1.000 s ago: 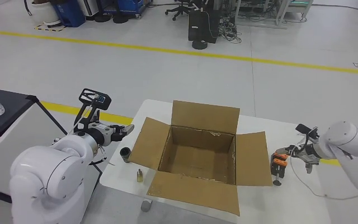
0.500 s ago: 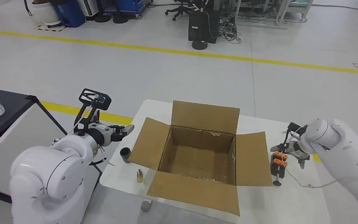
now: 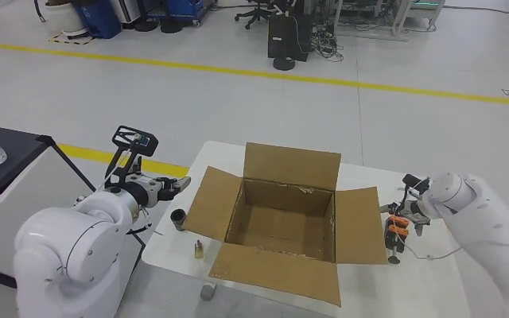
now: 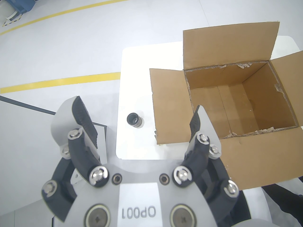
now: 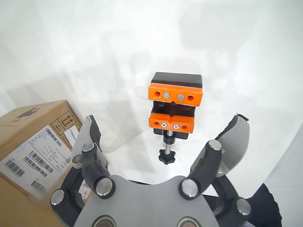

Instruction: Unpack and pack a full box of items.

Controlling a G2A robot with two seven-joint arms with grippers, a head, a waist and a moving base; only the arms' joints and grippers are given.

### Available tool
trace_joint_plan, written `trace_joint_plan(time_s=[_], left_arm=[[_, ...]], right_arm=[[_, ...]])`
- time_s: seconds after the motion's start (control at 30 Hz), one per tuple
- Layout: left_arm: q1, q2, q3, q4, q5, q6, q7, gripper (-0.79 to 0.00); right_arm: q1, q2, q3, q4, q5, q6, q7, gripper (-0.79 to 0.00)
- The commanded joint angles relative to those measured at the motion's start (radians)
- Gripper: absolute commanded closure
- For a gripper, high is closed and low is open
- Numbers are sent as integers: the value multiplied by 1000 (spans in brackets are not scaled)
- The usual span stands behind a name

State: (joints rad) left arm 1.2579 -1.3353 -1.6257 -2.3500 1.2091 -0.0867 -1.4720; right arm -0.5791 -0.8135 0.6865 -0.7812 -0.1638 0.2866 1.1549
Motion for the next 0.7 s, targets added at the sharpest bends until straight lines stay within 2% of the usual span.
trace_joint_plan(time_s=[0.0, 0.67], left_arm=[[0, 0, 0, 0, 0, 0, 0, -785], [0, 0, 0, 0, 0, 0, 0, -785]], right_arm=[[1, -7, -4, 18, -2, -7, -4, -785], [21, -76, -27, 145, -15, -50, -43, -785]])
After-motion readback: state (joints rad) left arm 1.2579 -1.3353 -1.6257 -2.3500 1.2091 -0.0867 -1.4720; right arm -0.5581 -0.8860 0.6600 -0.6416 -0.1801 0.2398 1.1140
